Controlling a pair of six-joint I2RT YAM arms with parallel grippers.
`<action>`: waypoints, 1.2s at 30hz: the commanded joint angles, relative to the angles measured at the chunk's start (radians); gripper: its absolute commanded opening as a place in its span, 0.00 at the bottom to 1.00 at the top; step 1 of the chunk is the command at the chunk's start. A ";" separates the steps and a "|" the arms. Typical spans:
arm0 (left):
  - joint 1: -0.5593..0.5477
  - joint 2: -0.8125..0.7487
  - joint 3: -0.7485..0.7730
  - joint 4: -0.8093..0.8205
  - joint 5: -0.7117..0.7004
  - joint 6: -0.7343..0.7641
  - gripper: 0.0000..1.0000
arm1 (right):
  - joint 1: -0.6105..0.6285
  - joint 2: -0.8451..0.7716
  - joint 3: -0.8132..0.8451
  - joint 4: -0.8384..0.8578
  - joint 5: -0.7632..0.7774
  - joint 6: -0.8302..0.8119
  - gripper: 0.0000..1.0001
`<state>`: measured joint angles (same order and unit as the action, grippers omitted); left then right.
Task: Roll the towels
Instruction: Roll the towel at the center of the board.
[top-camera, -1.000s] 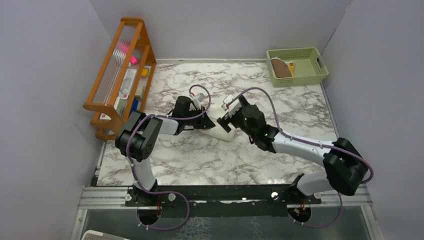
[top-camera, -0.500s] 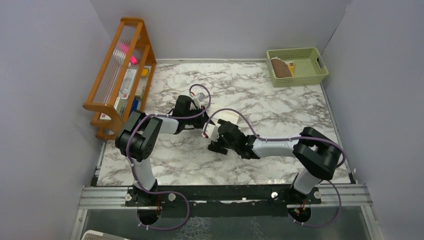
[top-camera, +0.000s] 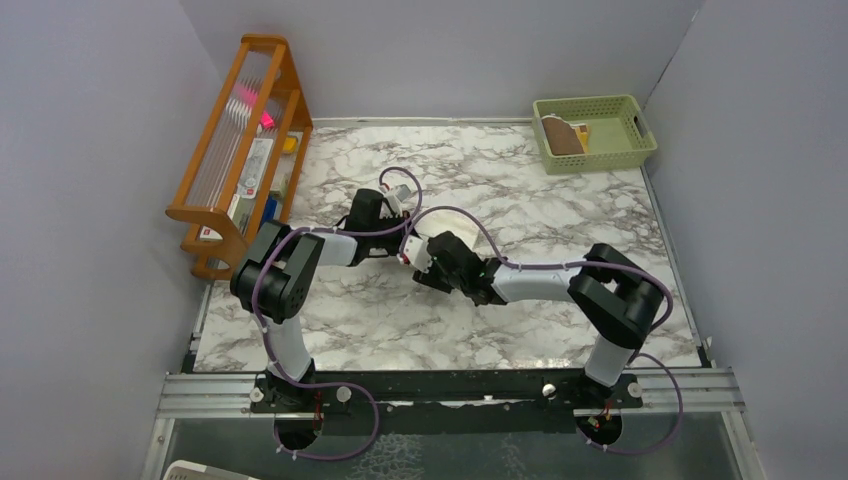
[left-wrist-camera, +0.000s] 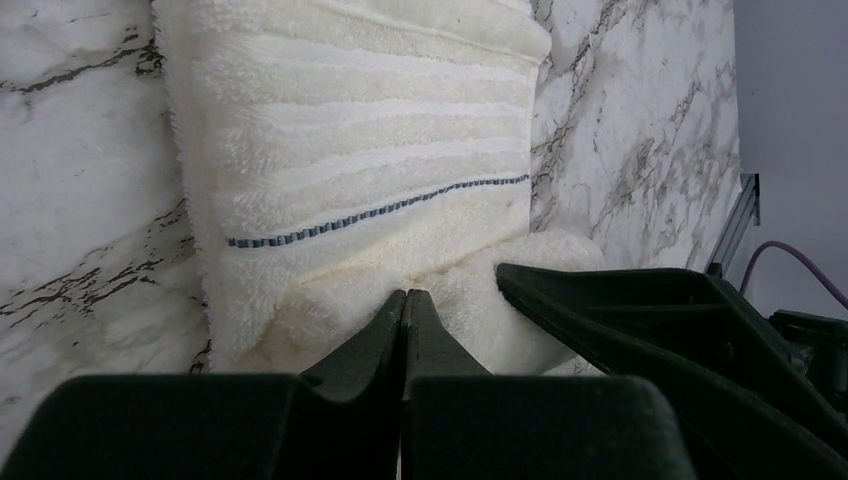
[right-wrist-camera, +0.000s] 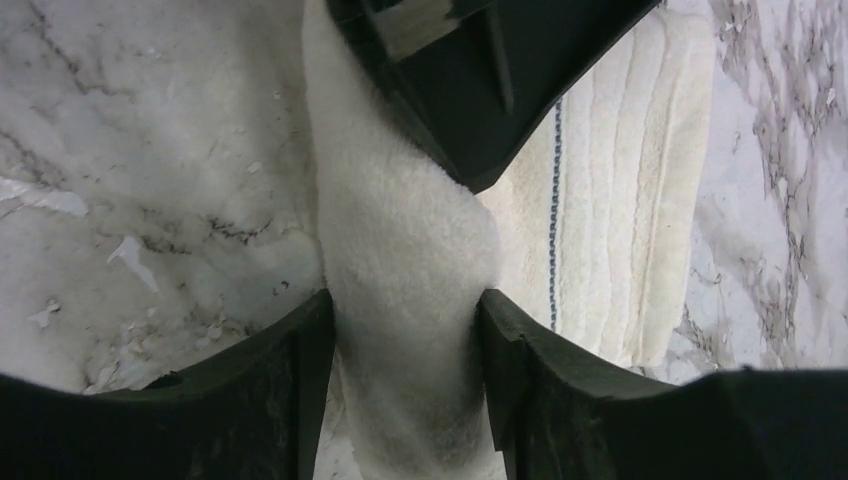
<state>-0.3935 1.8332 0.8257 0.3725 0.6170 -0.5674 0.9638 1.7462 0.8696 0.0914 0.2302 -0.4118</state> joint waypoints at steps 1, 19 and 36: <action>0.015 0.028 0.010 -0.081 -0.073 0.051 0.00 | -0.039 0.055 0.045 -0.123 -0.074 0.048 0.51; 0.205 -0.313 0.056 -0.193 -0.008 0.005 0.00 | -0.182 0.046 0.258 -0.345 -0.643 0.274 0.32; 0.169 -0.430 -0.109 -0.095 0.076 -0.017 0.00 | -0.400 0.380 0.567 -0.548 -1.152 0.489 0.36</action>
<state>-0.2153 1.4563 0.7349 0.2523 0.6632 -0.5842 0.5732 2.0712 1.3811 -0.3908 -0.7811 0.0170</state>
